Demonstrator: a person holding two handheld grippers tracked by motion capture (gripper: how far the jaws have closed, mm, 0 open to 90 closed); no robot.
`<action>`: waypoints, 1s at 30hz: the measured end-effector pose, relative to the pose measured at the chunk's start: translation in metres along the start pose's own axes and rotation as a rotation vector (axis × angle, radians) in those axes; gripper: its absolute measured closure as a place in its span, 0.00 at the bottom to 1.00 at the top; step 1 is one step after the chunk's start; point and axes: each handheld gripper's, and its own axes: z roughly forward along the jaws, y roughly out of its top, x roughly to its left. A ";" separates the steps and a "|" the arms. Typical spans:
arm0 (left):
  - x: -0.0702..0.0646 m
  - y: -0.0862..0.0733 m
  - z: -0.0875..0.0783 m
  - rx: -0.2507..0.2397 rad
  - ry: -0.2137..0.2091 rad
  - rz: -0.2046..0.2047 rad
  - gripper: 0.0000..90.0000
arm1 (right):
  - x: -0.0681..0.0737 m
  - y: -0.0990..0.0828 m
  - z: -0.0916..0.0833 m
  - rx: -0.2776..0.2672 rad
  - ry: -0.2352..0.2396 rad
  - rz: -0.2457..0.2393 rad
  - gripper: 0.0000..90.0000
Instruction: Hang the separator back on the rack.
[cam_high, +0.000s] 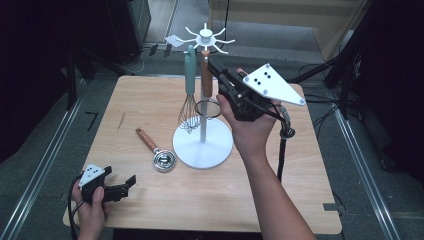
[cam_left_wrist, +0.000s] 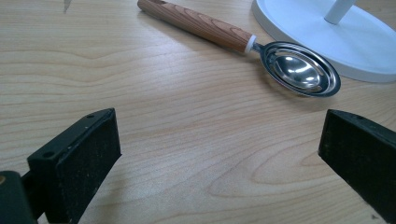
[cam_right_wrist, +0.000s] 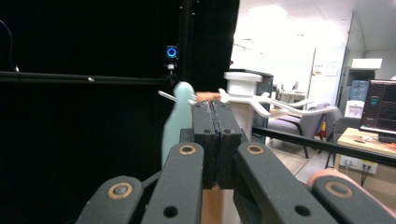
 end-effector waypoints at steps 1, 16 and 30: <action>0.000 0.000 0.000 -0.001 0.001 -0.001 0.00 | -0.002 -0.001 -0.001 0.000 -0.004 -0.003 1.00; 0.000 0.000 0.001 0.001 0.009 -0.011 0.00 | -0.033 -0.059 -0.033 0.123 -0.088 0.012 0.82; 0.000 0.001 0.001 0.007 0.007 -0.013 0.00 | -0.046 -0.118 -0.072 0.216 -0.174 0.066 0.58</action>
